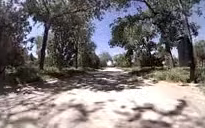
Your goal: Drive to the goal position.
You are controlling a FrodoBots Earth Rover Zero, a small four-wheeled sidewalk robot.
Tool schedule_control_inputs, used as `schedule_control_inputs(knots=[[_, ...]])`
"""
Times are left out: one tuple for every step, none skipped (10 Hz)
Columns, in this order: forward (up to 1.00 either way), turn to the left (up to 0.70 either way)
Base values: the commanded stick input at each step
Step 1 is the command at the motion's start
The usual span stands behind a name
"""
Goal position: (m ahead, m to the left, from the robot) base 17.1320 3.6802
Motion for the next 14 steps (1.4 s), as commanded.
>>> schedule_control_inputs(knots=[[0.7, 0.01], [0.7, 0.01], [0.7, 0.01], [0.7, 0.01], [0.7, 0.01], [0.7, 0.01], [0.7, 0.01], [0.7, 0.01], [0.7, 0.01], [0.7, 0.01], [0.7, 0.01], [0.7, 0.01], [0.7, 0.01], [0.7, 0.01]])
